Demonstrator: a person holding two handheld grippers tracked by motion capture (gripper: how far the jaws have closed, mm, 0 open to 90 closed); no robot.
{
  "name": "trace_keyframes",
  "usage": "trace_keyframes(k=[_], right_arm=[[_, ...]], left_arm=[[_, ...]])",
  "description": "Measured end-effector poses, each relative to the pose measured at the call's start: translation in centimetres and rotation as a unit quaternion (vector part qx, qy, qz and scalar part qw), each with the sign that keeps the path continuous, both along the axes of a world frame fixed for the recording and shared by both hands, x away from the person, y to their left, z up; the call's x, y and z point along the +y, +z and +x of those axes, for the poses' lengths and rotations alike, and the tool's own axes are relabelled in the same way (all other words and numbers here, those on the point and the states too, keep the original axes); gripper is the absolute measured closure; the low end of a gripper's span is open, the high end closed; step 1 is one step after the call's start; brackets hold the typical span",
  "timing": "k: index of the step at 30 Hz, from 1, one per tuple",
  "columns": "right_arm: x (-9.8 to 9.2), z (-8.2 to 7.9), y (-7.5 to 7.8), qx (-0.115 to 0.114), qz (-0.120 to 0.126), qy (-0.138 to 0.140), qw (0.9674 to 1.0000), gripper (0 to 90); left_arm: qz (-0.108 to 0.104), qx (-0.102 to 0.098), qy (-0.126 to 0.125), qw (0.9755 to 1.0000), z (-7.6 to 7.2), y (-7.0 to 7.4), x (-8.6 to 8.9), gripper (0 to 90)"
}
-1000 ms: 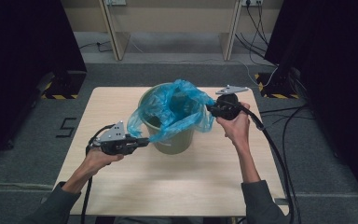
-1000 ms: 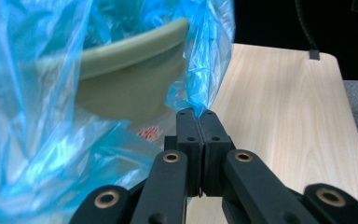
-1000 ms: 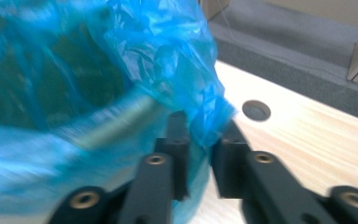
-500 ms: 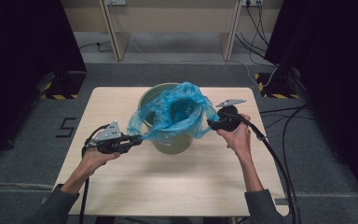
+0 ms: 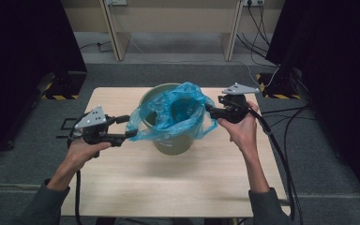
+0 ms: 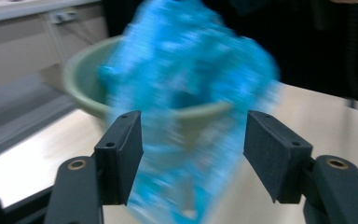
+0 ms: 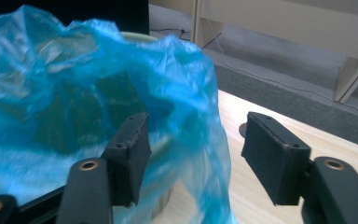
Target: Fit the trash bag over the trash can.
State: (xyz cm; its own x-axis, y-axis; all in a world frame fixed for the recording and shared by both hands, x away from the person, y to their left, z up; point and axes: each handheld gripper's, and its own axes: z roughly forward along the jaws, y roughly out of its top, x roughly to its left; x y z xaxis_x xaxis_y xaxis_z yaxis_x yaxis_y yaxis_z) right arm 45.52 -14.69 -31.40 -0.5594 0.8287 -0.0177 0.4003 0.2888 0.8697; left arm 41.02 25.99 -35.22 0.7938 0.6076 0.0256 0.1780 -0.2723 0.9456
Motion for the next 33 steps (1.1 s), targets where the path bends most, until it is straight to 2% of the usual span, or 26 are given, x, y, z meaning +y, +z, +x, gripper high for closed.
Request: trace_keyframes(k=[2, 4, 6, 7, 8, 9, 11, 13, 19, 22, 26, 30, 32, 33], right_arm=[[0.5, 1.2, -0.2, 0.008, -0.004, 0.004, 1.0000, 44.8], [0.9, 2.5, -0.6, 0.017, -0.004, 0.009, 0.9998, 46.6], [1.2, 3.4, -0.9, 0.020, -0.007, 0.018, 0.9996, 55.5], [1.3, 3.9, -1.0, 0.020, -0.015, 0.024, 0.9994, 62.6], [1.4, 4.5, -1.2, 0.016, -0.025, 0.029, 0.9991, 67.7], [1.3, 4.9, -1.2, 0.017, -0.027, 0.029, 0.9991, 72.2], [1.1, 5.9, -1.4, 0.016, -0.027, 0.031, 0.9990, 78.0], [0.9, 7.0, -1.6, 0.015, -0.026, 0.033, 0.9990, 83.4], [0.8, 9.8, -2.9, 0.034, -0.017, 0.031, 0.9988, 87.2], [1.1, 11.1, -4.0, 0.045, -0.011, 0.042, 0.9981, 88.0], [1.2, 12.1, -5.2, 0.055, 0.008, 0.056, 0.9969, 88.3], [1.5, 12.6, -6.1, 0.066, 0.022, 0.065, 0.9955, 88.1], [1.7, 12.6, -6.3, 0.072, 0.019, 0.067, 0.9950, 82.2], [1.7, 12.6, -6.4, 0.076, 0.012, 0.056, 0.9955, 75.9]], left_arm=[[-0.011, 0.012, 0.014, 0.9998, 1.2, -0.1, 0.0, 34.4], [-0.019, 0.027, 0.017, 0.9993, 2.5, -0.5, -0.2, 33.6], [-0.022, 0.038, 0.015, 0.9989, 3.5, -0.9, -0.4, 35.7], [-0.020, 0.037, 0.010, 0.9991, 3.9, -1.1, -0.5, 42.3], [-0.020, 0.034, 0.009, 0.9992, 4.2, -1.2, -0.5, 53.3], [-0.027, 0.032, 0.011, 0.9991, 4.6, -1.3, -0.4, 60.5], [-0.036, 0.026, 0.019, 0.9988, 5.2, -1.6, -0.1, 80.7], [-0.035, 0.030, 0.022, 0.9987, 5.8, -1.9, 0.2, 87.8], [-0.031, 0.037, 0.042, 0.9979, 7.4, -3.4, 0.6, 89.6], [-0.029, 0.034, 0.051, 0.9977, 8.0, -3.9, 0.7, 89.7], [-0.011, 0.029, 0.062, 0.9976, 8.4, -4.5, 0.8, 89.7], [-0.008, 0.034, 0.065, 0.9973, 8.7, -5.1, 1.0, 89.8], [-0.002, 0.036, 0.065, 0.9972, 8.6, -5.5, 1.0, 89.8], [0.001, 0.035, 0.066, 0.9972, 8.6, -5.7, 1.0, 89.8]])
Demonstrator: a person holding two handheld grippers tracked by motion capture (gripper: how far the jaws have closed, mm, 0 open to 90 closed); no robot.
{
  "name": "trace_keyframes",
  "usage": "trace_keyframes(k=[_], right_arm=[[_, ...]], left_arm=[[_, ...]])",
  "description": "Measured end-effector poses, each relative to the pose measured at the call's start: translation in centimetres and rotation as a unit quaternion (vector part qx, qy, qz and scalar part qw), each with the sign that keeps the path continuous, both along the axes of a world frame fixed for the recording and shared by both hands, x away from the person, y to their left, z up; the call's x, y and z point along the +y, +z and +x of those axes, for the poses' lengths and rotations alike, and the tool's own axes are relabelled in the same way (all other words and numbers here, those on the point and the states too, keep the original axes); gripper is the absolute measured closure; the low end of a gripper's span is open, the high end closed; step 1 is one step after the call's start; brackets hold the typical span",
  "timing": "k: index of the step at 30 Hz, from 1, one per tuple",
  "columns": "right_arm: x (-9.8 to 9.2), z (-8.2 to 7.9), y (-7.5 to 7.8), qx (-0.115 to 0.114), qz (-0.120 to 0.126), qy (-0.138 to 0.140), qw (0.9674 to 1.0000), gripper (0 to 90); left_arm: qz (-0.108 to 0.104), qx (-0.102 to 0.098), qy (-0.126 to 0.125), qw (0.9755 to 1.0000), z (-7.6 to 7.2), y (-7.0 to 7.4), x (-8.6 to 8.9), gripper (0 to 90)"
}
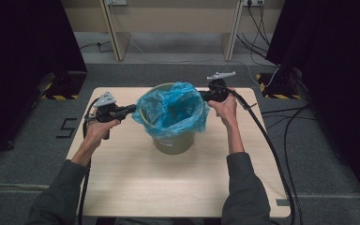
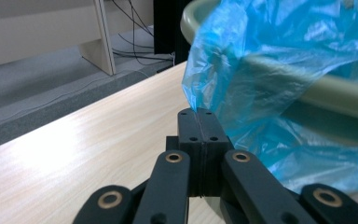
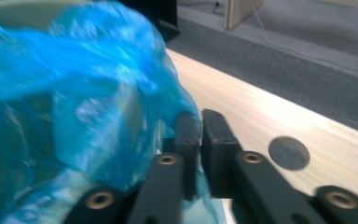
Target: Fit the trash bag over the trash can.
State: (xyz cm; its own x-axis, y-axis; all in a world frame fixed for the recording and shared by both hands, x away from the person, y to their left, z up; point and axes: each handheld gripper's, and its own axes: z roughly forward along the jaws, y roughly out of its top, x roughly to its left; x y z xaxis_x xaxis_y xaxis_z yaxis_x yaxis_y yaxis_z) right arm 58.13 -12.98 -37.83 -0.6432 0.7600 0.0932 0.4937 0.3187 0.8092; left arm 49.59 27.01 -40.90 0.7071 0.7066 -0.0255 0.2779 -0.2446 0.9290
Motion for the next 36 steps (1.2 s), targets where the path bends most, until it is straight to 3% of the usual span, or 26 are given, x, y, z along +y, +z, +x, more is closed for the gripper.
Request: trace_keyframes(k=[5, 11, 16, 18, 20, 23, 27, 29, 31, 34, 36], right_arm=[[-1.0, -0.7, 0.9, -0.008, -0.004, -0.044, 0.9990, 54.9], [-2.0, -3.1, 3.3, -0.024, 0.018, -0.073, 0.9969, 42.5], [-1.6, -5.5, 4.9, -0.044, 0.028, -0.078, 0.9956, 36.8], [-1.5, -6.2, 5.4, -0.048, 0.039, -0.061, 0.9962, 36.4], [-1.5, -6.9, 5.8, -0.052, 0.047, -0.049, 0.9963, 36.2], [-1.4, -7.9, 6.2, -0.064, 0.040, -0.048, 0.9960, 35.7], [-0.9, -9.9, 6.5, -0.086, 0.023, -0.032, 0.9956, 41.0], [-0.8, -10.3, 6.3, -0.093, -0.005, -0.047, 0.9946, 47.6], [-1.0, -9.8, 5.8, -0.091, -0.026, -0.065, 0.9934, 54.0], [-1.6, -7.9, 4.6, -0.074, -0.020, -0.058, 0.9954, 69.8], [-1.9, -6.6, 4.0, -0.075, -0.038, -0.051, 0.9951, 78.0]], left_arm=[[0.001, 0.004, -0.004, 1.0000, -0.8, -1.0, 0.2, 89.7], [0.005, -0.004, -0.021, 0.9998, -2.6, -1.3, 0.0, 89.4], [0.014, -0.012, -0.038, 0.9991, -4.4, -1.7, -0.6, 89.3], [0.017, -0.014, -0.044, 0.9988, -4.9, -1.8, -0.7, 89.2], [0.017, -0.014, -0.044, 0.9988, -5.0, -1.8, -0.6, 88.7], [0.018, -0.013, -0.041, 0.9989, -5.0, -1.8, -0.4, 88.3], [0.012, -0.006, -0.044, 0.9989, -5.0, -1.6, 0.1, 82.5], [0.001, -0.006, -0.039, 0.9992, -5.2, -1.2, 0.5, 70.0], [-0.006, -0.012, -0.037, 0.9992, -5.4, -0.6, 0.9, 64.2], [-0.021, -0.025, -0.037, 0.9988, -5.7, 1.0, 1.6, 53.2], [-0.035, -0.030, -0.046, 0.9979, -5.6, 2.2, 1.9, 44.7]])
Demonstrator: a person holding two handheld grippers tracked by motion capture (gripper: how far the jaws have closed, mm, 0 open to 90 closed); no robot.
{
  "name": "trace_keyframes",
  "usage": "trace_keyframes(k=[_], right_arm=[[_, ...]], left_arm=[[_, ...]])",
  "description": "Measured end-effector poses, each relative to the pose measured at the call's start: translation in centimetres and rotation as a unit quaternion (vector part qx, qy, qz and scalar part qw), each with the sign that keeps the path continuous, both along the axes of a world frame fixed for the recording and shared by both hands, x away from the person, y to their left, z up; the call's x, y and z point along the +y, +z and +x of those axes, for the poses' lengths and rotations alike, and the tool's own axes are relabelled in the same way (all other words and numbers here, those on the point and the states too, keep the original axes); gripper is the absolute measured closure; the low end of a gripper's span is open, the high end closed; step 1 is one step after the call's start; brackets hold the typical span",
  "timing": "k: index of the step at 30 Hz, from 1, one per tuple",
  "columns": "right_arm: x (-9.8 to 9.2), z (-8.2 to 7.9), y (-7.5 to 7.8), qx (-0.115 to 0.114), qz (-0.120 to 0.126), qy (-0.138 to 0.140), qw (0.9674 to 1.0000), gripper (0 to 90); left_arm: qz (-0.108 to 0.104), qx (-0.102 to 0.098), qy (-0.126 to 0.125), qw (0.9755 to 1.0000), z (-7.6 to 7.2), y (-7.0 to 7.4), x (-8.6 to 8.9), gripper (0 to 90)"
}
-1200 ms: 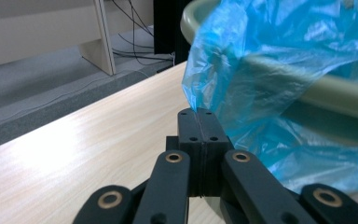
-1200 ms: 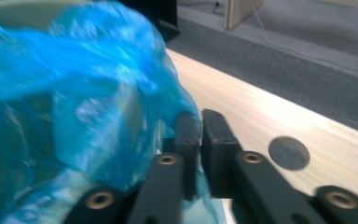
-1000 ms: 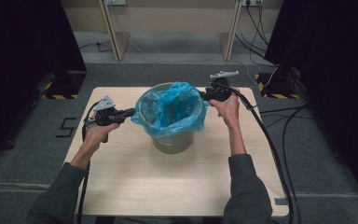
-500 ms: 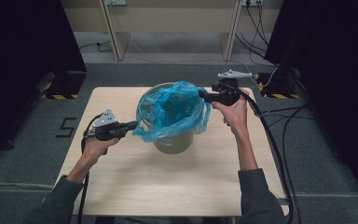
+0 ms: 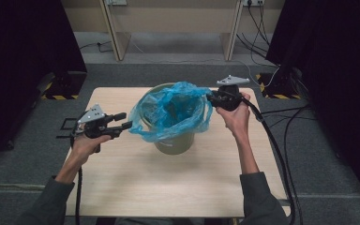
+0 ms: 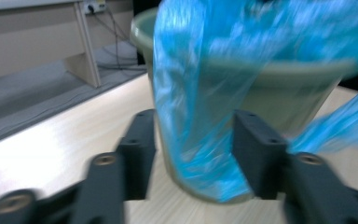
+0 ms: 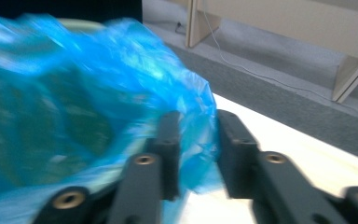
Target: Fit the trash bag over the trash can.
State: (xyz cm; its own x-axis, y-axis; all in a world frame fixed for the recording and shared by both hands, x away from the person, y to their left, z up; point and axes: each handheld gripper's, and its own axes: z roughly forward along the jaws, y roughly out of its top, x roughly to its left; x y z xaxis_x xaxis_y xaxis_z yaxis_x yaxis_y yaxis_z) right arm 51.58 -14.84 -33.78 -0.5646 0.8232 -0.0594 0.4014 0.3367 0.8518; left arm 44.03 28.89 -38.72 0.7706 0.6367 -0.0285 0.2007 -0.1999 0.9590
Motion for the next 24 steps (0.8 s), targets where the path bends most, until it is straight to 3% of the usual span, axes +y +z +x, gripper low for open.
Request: trace_keyframes(k=[2, 5, 8, 10, 14, 15, 18, 21, 24], right_arm=[[-0.4, 1.8, -0.6, 0.008, 0.006, 0.004, 0.9999, 82.9], [-0.5, 3.6, -1.4, 0.016, 0.005, 0.006, 0.9998, 82.8], [0.0, 4.3, -2.1, 0.038, 0.006, 0.016, 0.9992, 66.8], [0.2, 3.4, -1.4, 0.029, -0.021, -0.009, 0.9993, 53.0], [0.0, 0.6, 0.8, 0.012, 0.008, -0.042, 0.9990, 38.7], [0.0, -0.2, 1.4, 0.003, 0.011, -0.046, 0.9989, 37.4], [0.6, -2.8, 2.4, -0.001, 0.041, -0.019, 0.9990, 37.6], [2.1, -5.1, 1.7, 0.015, 0.033, -0.002, 0.9993, 40.1], [2.8, -5.8, 0.6, 0.024, 0.027, -0.003, 0.9993, 45.1]], left_arm=[[-0.009, -0.011, -0.004, 0.9999, 0.3, 1.3, 0.1, 42.9], [-0.014, -0.016, -0.008, 0.9997, 0.8, 3.1, -0.4, 40.5], [-0.008, -0.008, 0.002, 0.9999, 1.5, 4.5, -1.8, 40.0], [-0.014, -0.004, 0.003, 0.9999, 2.0, 5.1, -2.6, 40.0], [-0.011, 0.004, 0.005, 0.9999, 3.3, 5.6, -3.9, 39.2], [-0.010, 0.009, 0.005, 0.9999, 3.6, 5.8, -4.3, 38.6], [-0.001, 0.022, 0.007, 0.9997, 4.5, 6.1, -5.3, 36.4], [-0.001, 0.031, 0.016, 0.9994, 5.7, 6.0, -6.0, 35.4], [-0.001, 0.035, 0.018, 0.9992, 6.2, 5.9, -6.3, 34.6]])
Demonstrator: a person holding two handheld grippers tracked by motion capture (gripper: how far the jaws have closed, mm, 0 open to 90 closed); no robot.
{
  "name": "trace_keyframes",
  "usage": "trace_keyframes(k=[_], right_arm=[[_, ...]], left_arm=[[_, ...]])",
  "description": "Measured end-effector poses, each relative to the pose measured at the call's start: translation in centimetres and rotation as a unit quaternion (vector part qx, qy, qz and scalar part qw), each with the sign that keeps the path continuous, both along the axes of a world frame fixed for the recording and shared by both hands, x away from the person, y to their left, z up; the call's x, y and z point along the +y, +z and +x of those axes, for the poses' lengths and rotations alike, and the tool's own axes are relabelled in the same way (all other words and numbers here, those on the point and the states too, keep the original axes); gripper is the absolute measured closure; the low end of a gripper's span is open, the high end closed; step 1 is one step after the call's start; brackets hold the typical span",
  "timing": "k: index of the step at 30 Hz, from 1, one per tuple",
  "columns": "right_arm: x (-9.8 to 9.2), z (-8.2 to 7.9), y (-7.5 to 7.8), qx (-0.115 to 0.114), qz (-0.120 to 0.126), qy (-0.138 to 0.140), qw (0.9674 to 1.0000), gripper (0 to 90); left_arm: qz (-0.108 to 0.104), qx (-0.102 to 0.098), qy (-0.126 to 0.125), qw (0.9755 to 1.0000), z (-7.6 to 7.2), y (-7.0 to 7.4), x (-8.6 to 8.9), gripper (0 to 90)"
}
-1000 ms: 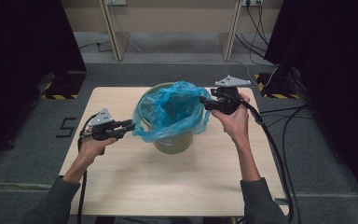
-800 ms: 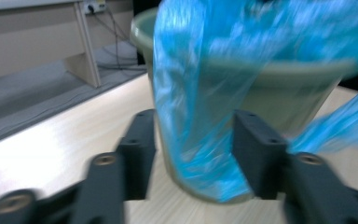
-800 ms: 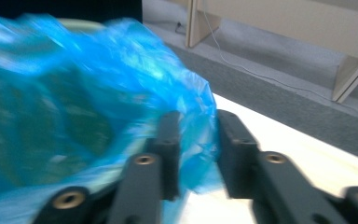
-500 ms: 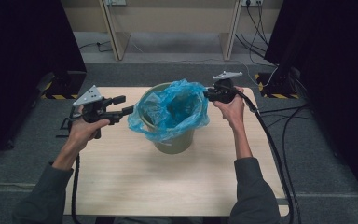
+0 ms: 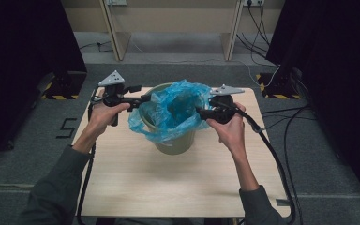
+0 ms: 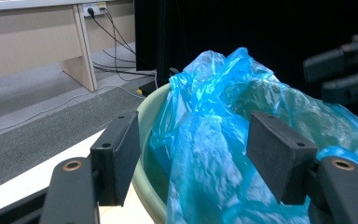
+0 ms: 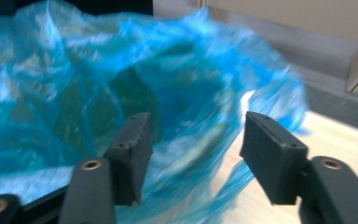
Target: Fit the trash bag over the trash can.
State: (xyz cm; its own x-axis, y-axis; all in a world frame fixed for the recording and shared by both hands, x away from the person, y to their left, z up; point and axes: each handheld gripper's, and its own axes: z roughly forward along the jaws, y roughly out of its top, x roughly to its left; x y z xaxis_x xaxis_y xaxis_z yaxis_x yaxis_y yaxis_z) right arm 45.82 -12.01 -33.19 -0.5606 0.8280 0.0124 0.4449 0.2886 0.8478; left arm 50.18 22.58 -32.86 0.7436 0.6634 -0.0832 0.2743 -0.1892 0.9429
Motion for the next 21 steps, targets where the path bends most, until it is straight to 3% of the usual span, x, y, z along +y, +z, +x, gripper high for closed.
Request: trace_keyframes(k=[3, 5, 10, 16, 21], right_arm=[[-0.2, 0.8, -0.9, 0.014, 0.005, -0.003, 0.9999, 52.8], [-0.4, 1.5, -1.2, 0.025, 0.029, 0.006, 0.9992, 60.2], [-0.8, 3.9, -1.4, 0.031, 0.047, 0.012, 0.9983, 67.8], [-0.9, 7.4, -1.5, 0.032, 0.042, 0.054, 0.9972, 68.9], [-0.1, 8.0, -1.3, 0.014, 0.021, 0.062, 0.9978, 67.9]], left_arm=[[-0.001, 0.000, 0.000, 1.0000, 0.0, 0.0, 0.1, 34.2], [-0.003, 0.000, 0.002, 1.0000, 0.0, 0.1, 0.3, 34.0], [-0.008, -0.002, 0.009, 0.9999, -0.1, 0.4, 1.0, 34.0], [-0.010, 0.003, 0.007, 0.9999, 0.2, 0.4, 0.7, 33.8], [-0.015, 0.011, -0.004, 0.9998, 1.1, 0.2, -0.7, 35.2]])
